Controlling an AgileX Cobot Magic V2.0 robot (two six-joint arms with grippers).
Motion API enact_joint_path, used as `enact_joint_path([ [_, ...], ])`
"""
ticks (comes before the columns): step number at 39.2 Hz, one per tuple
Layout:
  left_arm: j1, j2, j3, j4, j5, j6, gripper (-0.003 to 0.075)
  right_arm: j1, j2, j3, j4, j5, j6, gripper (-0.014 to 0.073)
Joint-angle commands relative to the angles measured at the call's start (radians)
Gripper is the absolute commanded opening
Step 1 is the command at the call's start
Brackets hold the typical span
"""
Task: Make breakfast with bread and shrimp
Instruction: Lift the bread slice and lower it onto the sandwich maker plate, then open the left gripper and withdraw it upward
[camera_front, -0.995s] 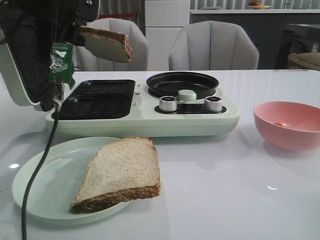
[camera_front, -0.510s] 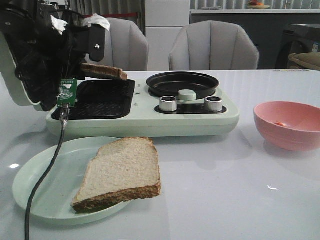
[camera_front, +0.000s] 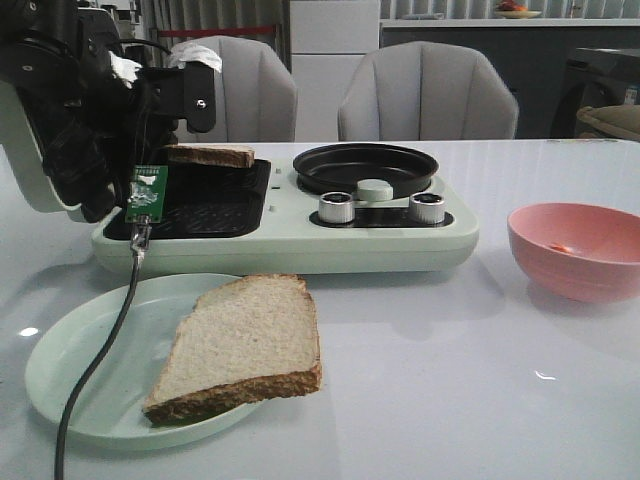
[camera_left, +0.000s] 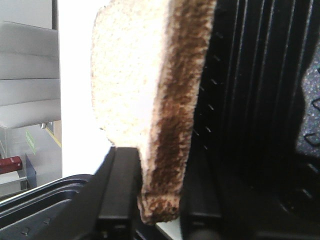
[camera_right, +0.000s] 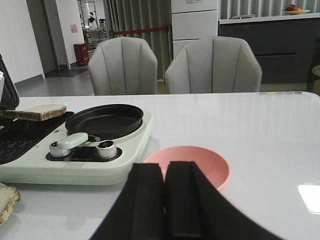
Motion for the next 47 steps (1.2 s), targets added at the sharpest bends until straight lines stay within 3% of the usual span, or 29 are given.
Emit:
enact_joint_path([
  [1, -0.01, -0.055, -0.008, -0.014, -0.021, -0.019, 0.0402, 0.001, -0.009, -0.004, -0.005, -0.083, -0.008, 0.0138],
  [4, -0.01, -0.057, 0.008, -0.034, -0.023, -0.019, 0.0507, 0.001, -0.009, -0.004, -0.005, -0.083, -0.008, 0.0138],
  [8, -0.01, -0.068, 0.033, -0.06, -0.023, -0.019, 0.0576, 0.001, -0.009, -0.004, -0.005, -0.083, -0.008, 0.0138],
  [18, -0.03, -0.183, 0.092, -0.141, -0.013, -0.019, 0.0573, 0.001, -0.009, -0.004, -0.005, -0.083, -0.008, 0.0138],
  [27, -0.061, -0.349, 0.133, -0.304, 0.025, -0.019, 0.0572, 0.001, -0.009, -0.004, -0.005, -0.083, -0.008, 0.0138],
  [38, -0.087, -0.616, 0.137, -0.693, 0.082, -0.019, 0.0572, 0.001, -0.009, -0.004, -0.005, -0.083, -0.008, 0.0138],
  [47, -0.066, -0.854, 0.137, -0.996, 0.246, -0.019, 0.0572, 0.001, -0.009, -0.004, -0.005, -0.083, -0.008, 0.0138],
])
